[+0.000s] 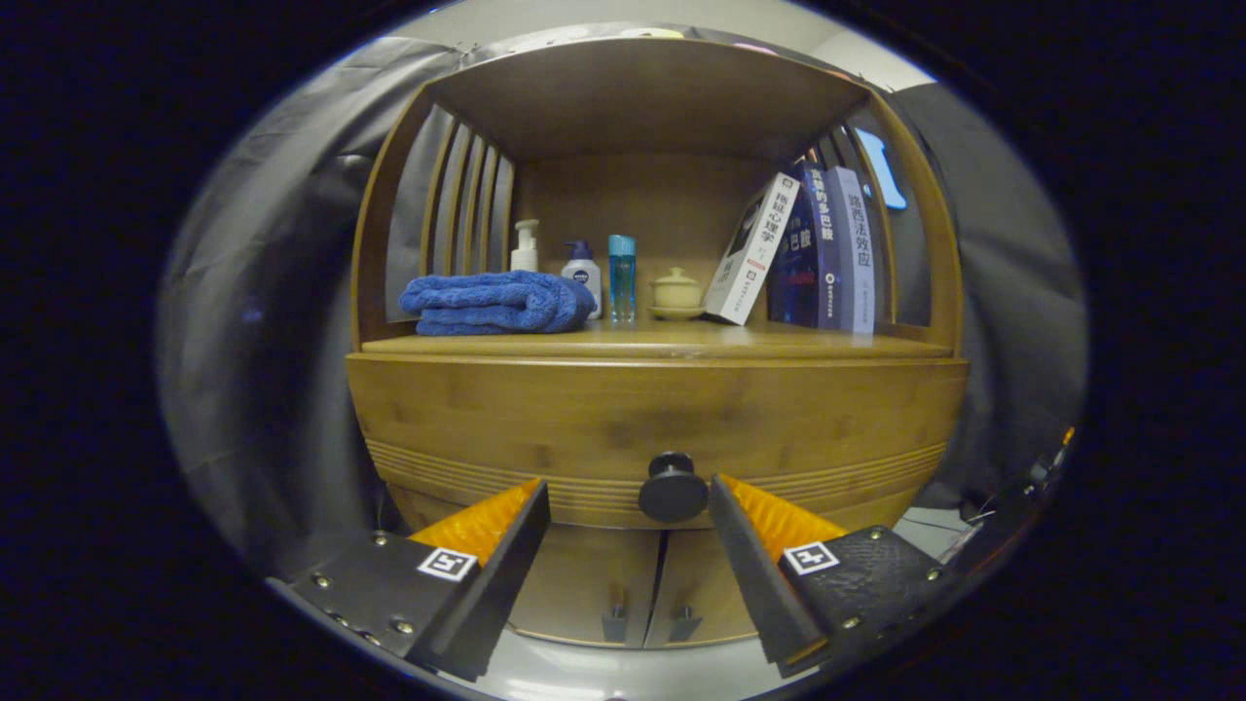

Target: Pull open the drawer, take out the items inside it, and place them on the countertop above the cabinet.

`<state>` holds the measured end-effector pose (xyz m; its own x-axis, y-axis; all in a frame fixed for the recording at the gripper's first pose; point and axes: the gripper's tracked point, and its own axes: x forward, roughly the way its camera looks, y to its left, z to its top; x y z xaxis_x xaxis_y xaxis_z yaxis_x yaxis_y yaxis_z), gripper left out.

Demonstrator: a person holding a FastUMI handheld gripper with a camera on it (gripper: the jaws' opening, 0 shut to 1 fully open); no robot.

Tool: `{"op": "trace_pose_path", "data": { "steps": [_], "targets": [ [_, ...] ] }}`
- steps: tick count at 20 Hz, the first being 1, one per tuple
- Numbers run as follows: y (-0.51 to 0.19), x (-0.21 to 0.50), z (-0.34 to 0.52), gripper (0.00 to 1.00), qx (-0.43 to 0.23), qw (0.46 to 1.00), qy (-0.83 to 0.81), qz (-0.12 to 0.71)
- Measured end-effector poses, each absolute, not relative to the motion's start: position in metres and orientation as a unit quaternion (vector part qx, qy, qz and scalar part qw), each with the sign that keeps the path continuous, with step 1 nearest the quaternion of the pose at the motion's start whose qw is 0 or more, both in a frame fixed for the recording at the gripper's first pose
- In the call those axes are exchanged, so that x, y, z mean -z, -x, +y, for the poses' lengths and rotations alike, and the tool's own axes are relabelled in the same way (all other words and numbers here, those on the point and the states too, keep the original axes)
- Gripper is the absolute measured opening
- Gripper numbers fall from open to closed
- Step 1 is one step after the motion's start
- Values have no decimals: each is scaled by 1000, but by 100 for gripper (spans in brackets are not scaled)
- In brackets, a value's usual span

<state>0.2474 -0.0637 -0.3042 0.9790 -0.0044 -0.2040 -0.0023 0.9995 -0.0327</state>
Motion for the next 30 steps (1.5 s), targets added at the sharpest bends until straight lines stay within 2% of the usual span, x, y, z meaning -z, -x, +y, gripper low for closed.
{"op": "trace_pose_path", "data": {
  "steps": [5,7,9,13,18,21,24,25,26,30],
  "targets": [
    [-266,316,-69,99,28,994,37,103],
    [-275,311,-90,72,56,993,44,93],
    [-275,314,-89,45,49,994,4,96],
    [-280,318,-90,45,54,993,-28,105],
    [-285,320,-88,45,39,996,26,71],
    [-285,323,-90,45,37,995,34,82],
    [-286,323,-90,36,40,995,11,86],
    [-284,325,-89,37,42,995,6,94],
    [-281,323,-90,31,46,995,-2,89],
    [-263,323,-91,31,48,995,11,92]
  ]
}}
